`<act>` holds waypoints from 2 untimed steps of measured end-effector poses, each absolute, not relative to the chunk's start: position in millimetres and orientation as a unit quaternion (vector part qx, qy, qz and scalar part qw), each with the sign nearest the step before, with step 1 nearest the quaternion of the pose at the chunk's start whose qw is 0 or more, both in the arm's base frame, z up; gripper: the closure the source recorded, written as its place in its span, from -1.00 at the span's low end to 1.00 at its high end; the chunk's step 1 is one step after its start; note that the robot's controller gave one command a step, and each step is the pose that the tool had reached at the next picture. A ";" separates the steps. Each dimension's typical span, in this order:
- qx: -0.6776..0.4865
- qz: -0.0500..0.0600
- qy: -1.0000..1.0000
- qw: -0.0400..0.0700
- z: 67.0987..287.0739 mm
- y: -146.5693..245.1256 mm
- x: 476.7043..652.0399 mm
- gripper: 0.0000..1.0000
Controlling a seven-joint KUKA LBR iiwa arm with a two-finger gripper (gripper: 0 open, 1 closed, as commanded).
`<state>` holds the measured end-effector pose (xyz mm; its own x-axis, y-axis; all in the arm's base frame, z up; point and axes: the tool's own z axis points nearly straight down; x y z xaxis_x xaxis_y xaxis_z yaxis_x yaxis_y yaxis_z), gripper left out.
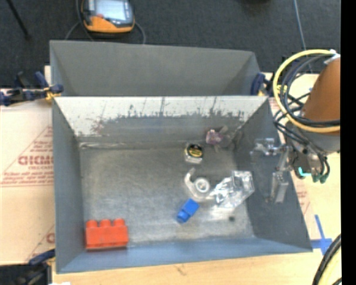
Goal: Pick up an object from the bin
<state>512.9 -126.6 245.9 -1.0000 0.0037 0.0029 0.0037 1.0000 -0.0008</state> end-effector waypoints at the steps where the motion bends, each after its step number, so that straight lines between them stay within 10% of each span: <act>1: 0.039 0.001 -0.999 -0.003 112.0 -123.3 538.3 -1.00; 2: 0.040 0.001 -0.999 -0.006 105.7 -125.3 539.3 -1.00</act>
Offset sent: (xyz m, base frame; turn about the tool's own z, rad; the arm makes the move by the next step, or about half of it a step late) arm 0.0258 0.0046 -0.1472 -0.0834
